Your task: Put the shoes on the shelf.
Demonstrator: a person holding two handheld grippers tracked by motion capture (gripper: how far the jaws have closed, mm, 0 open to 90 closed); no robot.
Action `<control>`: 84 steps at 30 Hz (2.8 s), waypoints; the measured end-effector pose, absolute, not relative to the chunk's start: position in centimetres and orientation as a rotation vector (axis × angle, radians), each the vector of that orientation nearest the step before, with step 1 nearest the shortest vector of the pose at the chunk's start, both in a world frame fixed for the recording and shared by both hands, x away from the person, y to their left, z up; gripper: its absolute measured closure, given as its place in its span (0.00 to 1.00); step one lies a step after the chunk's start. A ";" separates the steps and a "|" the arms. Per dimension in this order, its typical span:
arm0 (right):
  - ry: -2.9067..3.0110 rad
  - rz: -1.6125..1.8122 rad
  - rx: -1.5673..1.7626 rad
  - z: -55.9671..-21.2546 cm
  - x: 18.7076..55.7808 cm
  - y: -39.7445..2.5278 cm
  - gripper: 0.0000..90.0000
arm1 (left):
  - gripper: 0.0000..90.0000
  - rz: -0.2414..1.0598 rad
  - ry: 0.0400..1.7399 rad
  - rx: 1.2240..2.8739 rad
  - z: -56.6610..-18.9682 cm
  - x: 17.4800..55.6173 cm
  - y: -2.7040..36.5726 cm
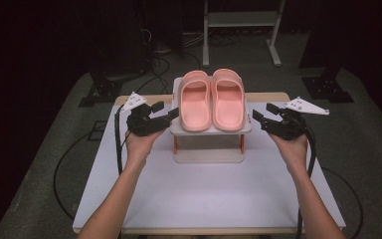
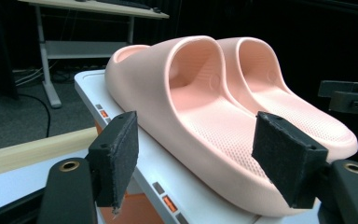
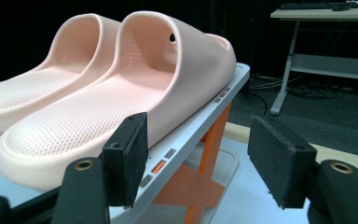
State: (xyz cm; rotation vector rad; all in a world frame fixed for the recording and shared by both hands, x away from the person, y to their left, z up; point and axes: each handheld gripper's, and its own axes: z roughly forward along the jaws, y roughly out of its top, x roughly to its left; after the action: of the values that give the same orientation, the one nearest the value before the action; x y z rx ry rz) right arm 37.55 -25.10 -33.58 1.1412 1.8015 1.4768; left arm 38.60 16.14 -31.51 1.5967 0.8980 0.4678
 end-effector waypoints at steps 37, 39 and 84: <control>1.805 1.493 1.173 -37.3 34.7 -27.1 0.29 | 0.21 0.471 0.892 1.572 -33.9 35.3 16.8; 1.806 1.494 1.181 -37.5 34.5 -27.2 0.28 | 0.20 0.473 0.892 1.577 -34.1 35.2 16.9; 1.757 1.503 1.212 -41.2 31.1 -29.2 0.22 | 0.10 0.541 0.900 1.621 -38.6 32.2 18.4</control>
State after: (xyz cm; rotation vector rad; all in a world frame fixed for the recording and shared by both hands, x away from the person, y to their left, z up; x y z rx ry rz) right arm 31.09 -29.24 -41.22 1.2116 1.7572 1.5026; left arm 32.16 18.38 -38.56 1.6208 0.8999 0.5408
